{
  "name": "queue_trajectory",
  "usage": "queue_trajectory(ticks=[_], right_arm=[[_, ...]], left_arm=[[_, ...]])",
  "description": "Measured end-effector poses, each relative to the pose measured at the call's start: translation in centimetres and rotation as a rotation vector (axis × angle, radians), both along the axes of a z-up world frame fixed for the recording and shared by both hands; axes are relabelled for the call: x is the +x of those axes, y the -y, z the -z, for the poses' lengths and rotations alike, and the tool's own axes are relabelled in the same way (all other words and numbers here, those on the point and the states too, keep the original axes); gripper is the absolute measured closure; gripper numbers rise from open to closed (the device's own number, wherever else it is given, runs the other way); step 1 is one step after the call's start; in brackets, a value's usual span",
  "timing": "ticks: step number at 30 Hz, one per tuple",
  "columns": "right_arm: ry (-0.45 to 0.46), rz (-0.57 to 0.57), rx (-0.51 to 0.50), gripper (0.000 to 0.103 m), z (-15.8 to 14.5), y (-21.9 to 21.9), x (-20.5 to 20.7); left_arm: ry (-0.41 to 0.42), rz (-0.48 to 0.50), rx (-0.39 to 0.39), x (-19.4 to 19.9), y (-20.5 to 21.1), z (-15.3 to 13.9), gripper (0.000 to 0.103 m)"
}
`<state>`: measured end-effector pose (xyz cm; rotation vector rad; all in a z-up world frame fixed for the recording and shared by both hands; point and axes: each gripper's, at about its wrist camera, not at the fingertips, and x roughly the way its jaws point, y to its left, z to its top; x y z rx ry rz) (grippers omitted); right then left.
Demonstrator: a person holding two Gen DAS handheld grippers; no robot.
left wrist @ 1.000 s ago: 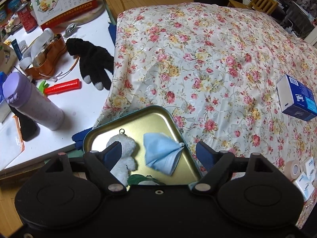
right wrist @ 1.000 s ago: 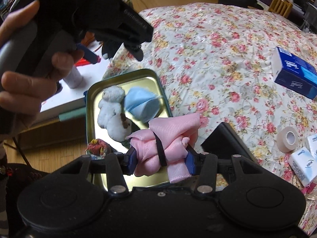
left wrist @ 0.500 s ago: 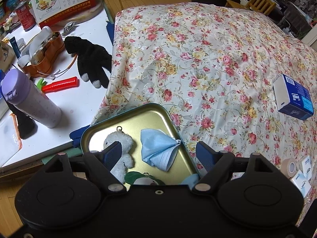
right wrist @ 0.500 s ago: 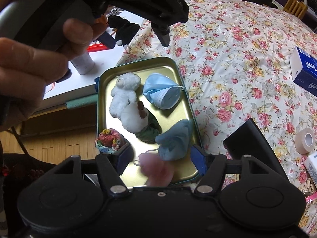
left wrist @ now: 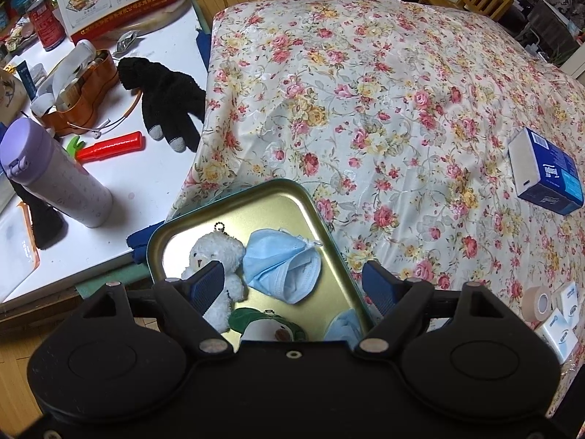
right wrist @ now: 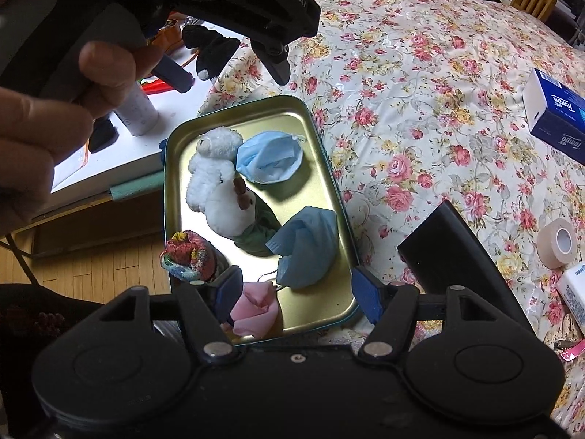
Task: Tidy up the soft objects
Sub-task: 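Move the left tool to a white tissue pack while the right tool reaches the pink pouch bag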
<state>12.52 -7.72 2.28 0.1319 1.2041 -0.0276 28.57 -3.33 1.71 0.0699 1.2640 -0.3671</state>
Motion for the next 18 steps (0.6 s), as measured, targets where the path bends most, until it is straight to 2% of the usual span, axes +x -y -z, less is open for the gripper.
queue_trajectory(ticks=[13, 18], right_arm=[[0.019, 0.038, -0.004, 0.038, -0.9, 0.9, -0.4], [0.037, 0.068, -0.002, 0.037, -1.5, 2.3, -0.8]], left_arm=[[-0.006, 0.025, 0.053, -0.4, 0.8, 0.8, 0.024], [0.005, 0.039, 0.072, -0.6, 1.3, 0.9, 0.018]])
